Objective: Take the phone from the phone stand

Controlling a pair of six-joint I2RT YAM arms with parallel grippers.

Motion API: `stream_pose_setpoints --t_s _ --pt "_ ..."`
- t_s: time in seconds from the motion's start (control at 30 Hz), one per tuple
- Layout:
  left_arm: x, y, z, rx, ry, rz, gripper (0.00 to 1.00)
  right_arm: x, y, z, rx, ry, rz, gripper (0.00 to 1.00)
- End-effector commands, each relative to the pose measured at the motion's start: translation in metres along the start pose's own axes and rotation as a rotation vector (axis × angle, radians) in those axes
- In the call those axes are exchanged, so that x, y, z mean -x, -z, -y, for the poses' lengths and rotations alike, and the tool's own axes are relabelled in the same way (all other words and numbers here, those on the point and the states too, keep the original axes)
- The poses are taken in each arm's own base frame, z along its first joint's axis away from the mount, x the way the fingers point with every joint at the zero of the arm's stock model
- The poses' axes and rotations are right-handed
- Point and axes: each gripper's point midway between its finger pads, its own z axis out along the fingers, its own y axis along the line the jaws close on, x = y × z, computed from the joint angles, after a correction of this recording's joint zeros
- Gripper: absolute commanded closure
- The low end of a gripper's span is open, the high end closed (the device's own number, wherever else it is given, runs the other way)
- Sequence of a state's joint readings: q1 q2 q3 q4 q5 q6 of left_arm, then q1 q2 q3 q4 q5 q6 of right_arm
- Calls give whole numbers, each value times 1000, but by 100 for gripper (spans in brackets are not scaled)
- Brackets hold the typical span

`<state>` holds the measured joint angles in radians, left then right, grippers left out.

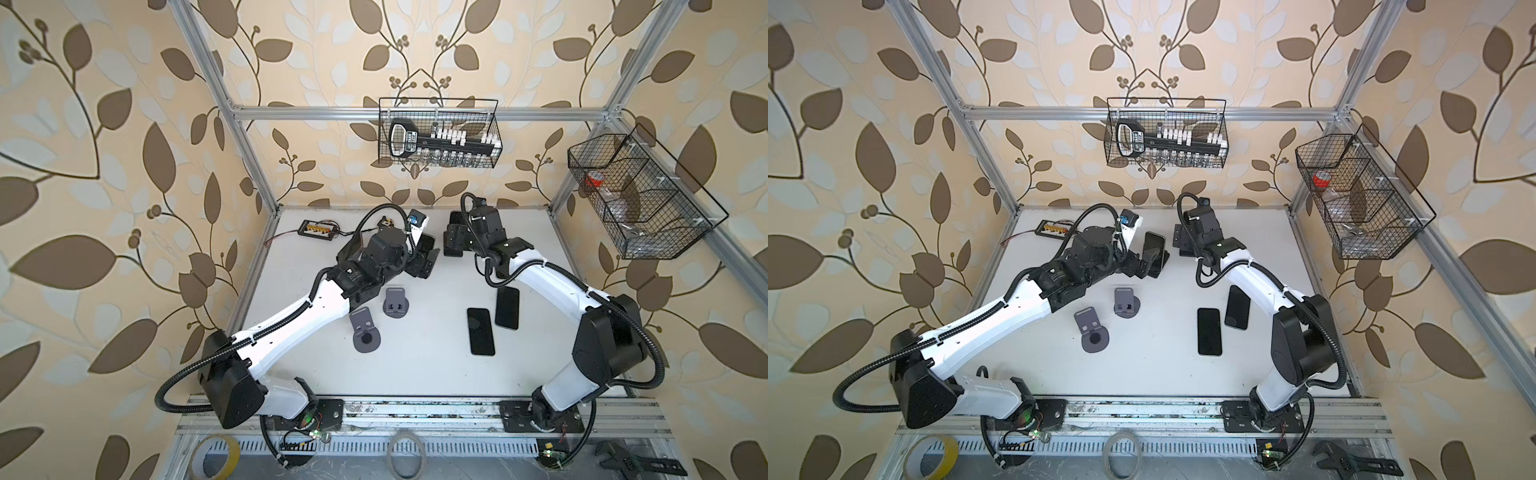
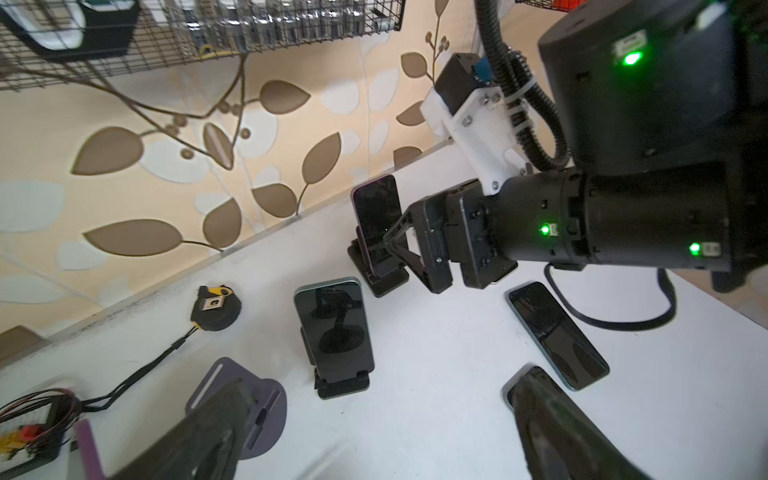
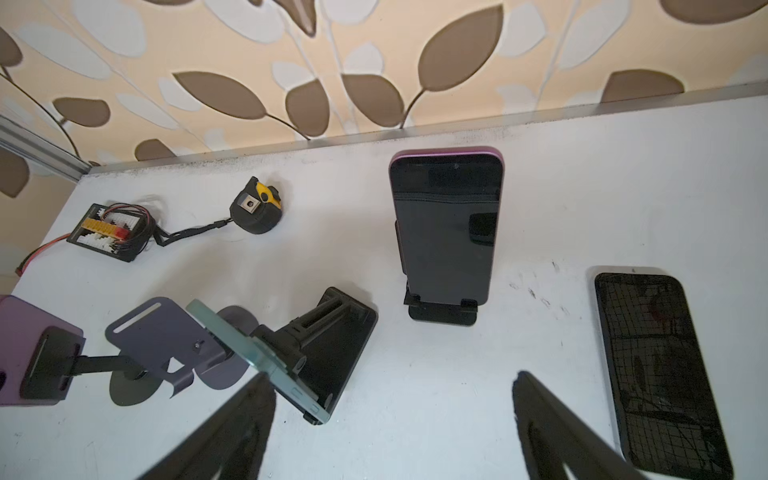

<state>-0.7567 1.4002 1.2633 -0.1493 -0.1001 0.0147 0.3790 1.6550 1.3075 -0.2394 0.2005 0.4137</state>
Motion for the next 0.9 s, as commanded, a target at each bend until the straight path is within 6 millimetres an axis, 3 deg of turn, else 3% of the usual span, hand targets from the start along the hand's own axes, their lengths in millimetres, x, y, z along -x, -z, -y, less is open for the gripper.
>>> stream_pose_setpoints --t_s 0.0,0.03,0.13,0.4,0.73,0.77,0.87 --pt "11 -6 2 -55 53 4 1 3 -14 0 26 -7 -9 10" --pt "0 -19 1 -64 66 -33 1 3 -18 3 22 -11 -11 10" --pt "-8 -27 -2 -105 97 -68 1 7 -26 11 15 -23 -9 10" --pt "-25 -22 -2 -127 116 -90 1 23 -44 17 -19 13 14 10" --pt "-30 -21 -2 -127 156 -78 1 33 -63 22 -44 10 36 9" --pt "-19 -10 -3 -124 157 -44 1 34 -65 21 -45 10 37 10" --pt "-22 -10 -7 -103 154 -37 1 37 -67 21 -51 8 43 10"
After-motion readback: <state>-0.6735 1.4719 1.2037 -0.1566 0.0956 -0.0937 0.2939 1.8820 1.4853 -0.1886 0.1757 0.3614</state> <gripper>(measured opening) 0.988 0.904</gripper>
